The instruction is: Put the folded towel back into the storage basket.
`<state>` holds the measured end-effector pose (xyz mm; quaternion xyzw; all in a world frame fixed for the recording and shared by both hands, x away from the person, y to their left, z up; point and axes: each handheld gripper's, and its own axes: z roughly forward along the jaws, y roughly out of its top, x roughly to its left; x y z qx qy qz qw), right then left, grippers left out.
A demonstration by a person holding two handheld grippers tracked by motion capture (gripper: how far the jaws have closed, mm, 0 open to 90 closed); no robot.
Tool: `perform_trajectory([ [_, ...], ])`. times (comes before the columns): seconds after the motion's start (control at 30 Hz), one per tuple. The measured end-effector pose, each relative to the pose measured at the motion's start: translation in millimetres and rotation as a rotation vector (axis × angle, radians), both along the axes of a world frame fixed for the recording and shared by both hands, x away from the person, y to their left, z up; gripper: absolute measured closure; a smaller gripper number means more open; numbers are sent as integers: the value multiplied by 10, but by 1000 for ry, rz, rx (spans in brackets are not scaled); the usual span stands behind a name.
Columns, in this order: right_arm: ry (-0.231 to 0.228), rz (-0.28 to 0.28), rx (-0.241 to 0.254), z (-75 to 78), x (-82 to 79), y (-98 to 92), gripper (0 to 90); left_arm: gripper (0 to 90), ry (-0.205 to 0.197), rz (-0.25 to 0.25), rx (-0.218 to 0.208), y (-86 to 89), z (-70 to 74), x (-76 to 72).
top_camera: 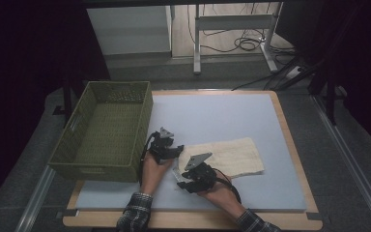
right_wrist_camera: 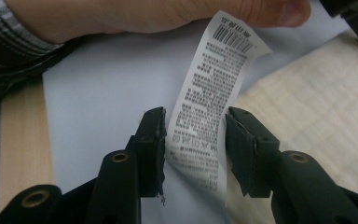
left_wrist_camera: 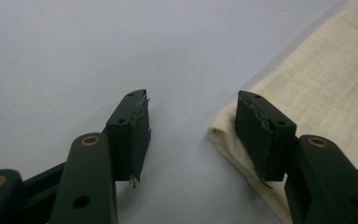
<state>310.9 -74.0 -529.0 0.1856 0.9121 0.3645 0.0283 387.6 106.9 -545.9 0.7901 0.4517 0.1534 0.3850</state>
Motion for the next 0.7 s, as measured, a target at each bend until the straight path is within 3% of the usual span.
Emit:
perform_trajectory([
  [0.17,-83,-22,-40,-11,-57,47,727,458,-7,2,13,-11,3,-6],
  [0.27,-72,-31,-27,-19,-60,33,829,520,-18,-25,16,-21,7,-19],
  [0.37,-53,-42,-11,-25,-43,17,849,760,-33,-100,30,-54,15,-47],
  [0.43,-35,-50,4,-30,-26,2,854,840,-12,-114,-1,-39,12,-32],
  [0.57,-13,-47,20,-27,-1,-16,857,876,7,-99,-36,-16,16,-23],
  [0.7,-14,-39,39,29,6,-43,857,879,-6,-79,-74,13,47,-20],
])
